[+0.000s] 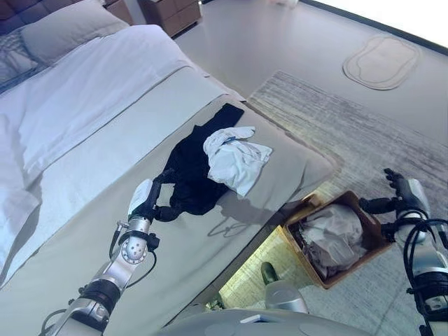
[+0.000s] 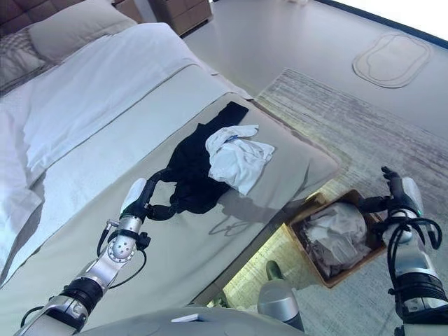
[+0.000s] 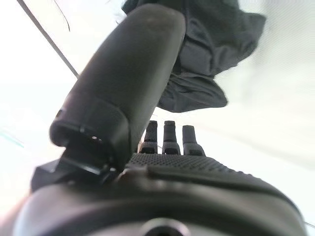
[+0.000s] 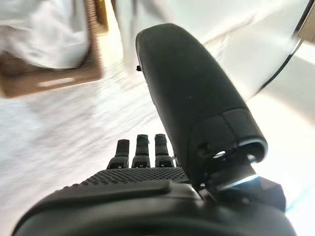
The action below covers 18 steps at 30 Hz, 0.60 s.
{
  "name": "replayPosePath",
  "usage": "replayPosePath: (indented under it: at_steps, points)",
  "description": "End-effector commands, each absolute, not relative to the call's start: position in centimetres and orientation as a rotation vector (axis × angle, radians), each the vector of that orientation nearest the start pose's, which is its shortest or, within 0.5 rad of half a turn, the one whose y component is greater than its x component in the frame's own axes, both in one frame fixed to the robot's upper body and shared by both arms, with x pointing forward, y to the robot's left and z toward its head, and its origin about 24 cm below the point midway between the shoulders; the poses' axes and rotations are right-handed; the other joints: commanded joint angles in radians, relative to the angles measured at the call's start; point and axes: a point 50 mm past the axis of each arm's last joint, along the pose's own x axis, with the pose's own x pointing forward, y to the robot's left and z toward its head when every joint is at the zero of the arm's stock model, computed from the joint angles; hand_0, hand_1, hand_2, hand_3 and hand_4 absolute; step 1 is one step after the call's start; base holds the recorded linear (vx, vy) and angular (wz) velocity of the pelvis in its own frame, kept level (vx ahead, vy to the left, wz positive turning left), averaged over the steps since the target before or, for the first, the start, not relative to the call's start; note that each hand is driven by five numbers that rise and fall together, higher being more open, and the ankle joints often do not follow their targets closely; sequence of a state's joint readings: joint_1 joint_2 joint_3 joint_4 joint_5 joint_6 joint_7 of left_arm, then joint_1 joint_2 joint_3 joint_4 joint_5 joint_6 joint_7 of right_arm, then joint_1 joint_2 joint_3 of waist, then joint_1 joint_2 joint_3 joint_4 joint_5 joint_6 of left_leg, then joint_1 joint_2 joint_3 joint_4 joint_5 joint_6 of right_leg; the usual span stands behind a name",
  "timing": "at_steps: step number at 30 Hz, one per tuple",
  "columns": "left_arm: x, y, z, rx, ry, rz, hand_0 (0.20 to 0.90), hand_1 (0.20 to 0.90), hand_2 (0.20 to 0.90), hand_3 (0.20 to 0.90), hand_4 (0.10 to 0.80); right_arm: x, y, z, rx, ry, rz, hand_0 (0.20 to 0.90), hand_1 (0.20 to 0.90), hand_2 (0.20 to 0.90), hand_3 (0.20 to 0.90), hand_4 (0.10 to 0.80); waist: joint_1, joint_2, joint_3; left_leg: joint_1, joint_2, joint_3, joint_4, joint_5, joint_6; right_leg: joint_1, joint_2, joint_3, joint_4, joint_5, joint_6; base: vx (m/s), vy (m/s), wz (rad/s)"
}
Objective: Pick up the clothes from the bed and place them into the basket
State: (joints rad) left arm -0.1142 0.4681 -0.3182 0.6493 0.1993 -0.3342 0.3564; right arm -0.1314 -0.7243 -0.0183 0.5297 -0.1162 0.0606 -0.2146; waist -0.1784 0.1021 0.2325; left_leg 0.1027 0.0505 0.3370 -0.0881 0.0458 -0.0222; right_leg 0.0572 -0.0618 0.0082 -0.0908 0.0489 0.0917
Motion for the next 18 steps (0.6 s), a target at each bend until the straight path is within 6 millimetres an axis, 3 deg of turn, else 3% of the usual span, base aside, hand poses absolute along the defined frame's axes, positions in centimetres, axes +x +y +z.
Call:
replayPosePath:
  at_steps: [1,9,14,18]
  points:
    - [25.7,23.3,-0.4,0.753,-0.023,0.062,0.900,0.900,0.900,0.900,0.800,29.1,-33.9,11.8,-1.000,-0.012,-0.420,0.900,0.900,0.900,0.900,0.800,0.071,-0.047,-0.050,-0.011,-0.016,-0.108,0.124,-0.153,-0.010,-0.090,-0.021,-0.102,0.159,-0.081,0.004,0.049,-0.036,0.25]
    - [25.3,23.6,-0.6,0.767,-0.027,0.029,0.900,0.900,0.900,0.900,0.800,31.7,-31.3,13.6,-1.137,-0.080,-0.327,0.900,0.900,0.900,0.900,0.800,0.145,-0.044,0.008,-0.079,-0.027,-0.202,0.208,-0.167,-0.011,-0.133,-0.033,-0.158,0.297,-0.155,-0.035,0.033,-0.023,0.34]
    - [25.9,23.1,0.1,0.736,-0.070,0.033,0.900,0.900,0.900,0.900,0.800,33.5,-31.8,17.0,-1.188,-0.101,-0.361,0.900,0.900,0.900,0.900,0.800,0.182,-0.006,0.082,-0.155,-0.045,-0.242,0.280,-0.175,-0.019,-0.199,-0.057,-0.198,0.381,-0.186,-0.065,-0.076,0.050,0.29]
    - [25.9,22.8,0.8,0.717,-0.118,0.026,0.900,0.900,0.900,0.900,0.800,34.6,-31.9,19.8,-1.232,-0.127,-0.389,0.900,0.900,0.900,0.900,0.800,0.208,0.028,0.144,-0.251,-0.065,-0.264,0.376,-0.180,-0.011,-0.291,-0.076,-0.219,0.500,-0.217,-0.090,-0.128,0.057,0.23]
